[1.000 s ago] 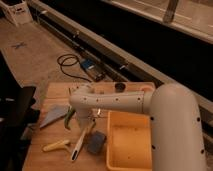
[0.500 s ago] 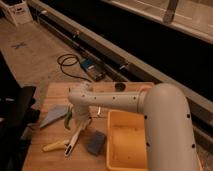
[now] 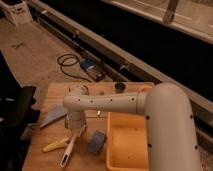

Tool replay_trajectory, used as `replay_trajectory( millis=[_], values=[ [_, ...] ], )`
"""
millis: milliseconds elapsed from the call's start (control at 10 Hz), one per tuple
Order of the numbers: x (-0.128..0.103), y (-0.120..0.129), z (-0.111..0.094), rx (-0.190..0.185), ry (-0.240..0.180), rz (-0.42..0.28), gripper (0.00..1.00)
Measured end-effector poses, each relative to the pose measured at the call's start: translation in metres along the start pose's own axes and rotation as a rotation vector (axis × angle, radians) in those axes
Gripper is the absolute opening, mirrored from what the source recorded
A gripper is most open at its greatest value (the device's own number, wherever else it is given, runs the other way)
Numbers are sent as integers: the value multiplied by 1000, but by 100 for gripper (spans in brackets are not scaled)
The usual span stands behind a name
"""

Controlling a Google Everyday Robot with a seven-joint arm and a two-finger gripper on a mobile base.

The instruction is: Wipe table surface with brush

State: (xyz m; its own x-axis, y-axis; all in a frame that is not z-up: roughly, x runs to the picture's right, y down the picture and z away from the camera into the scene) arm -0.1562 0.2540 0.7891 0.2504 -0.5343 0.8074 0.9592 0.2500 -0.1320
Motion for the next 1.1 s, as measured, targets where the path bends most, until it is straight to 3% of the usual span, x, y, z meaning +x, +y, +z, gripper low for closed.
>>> replay_trajectory(
  millis=[300, 600, 900, 1100],
  values=[
    [6, 23, 8, -29, -39, 41, 0],
    [34, 39, 0, -36, -13, 103, 0],
    [72, 23, -8, -29, 33, 117, 0],
    [78, -3, -7, -16, 48, 89, 0]
  ],
)
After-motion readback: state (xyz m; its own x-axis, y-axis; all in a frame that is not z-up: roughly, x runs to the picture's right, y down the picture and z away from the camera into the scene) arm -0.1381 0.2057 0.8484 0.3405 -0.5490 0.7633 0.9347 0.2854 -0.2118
